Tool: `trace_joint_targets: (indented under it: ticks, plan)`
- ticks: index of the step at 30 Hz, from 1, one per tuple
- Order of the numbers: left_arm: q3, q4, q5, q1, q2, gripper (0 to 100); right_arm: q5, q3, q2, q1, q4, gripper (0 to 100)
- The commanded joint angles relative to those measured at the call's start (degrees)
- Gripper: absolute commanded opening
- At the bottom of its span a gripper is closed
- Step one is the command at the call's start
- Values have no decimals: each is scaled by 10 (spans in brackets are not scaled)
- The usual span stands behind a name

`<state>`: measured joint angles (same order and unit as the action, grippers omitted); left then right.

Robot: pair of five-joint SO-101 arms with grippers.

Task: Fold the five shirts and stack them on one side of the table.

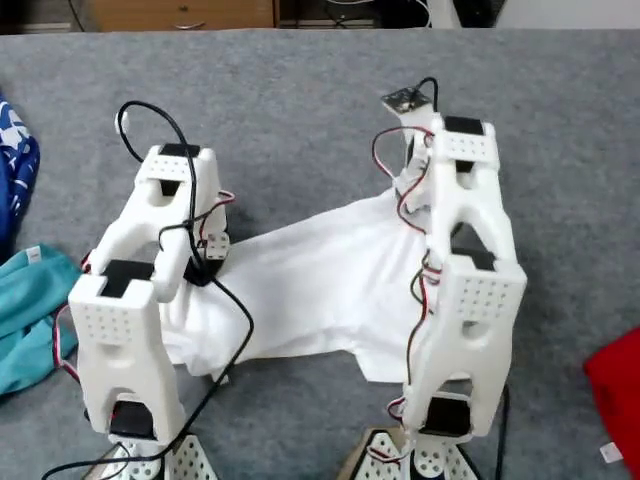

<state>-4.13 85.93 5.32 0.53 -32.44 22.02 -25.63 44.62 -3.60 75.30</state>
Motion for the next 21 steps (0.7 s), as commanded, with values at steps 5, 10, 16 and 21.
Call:
trace_joint_targets:
  ticks: [5, 10, 16, 21]
  plan:
    - [-160, 76, -9, -47, -7, 20, 1, -130, 20, -28, 67, 7]
    - [-269, 147, -9, -27, -7, 20, 20, -196, -15, -25, 151, 9]
    - [-289, 148, -6, -13, -16, 20, 25, -258, -49, -19, 192, 9]
    - [-285, 115, -6, -28, -78, 20, 21, -240, 5, -13, 162, 9]
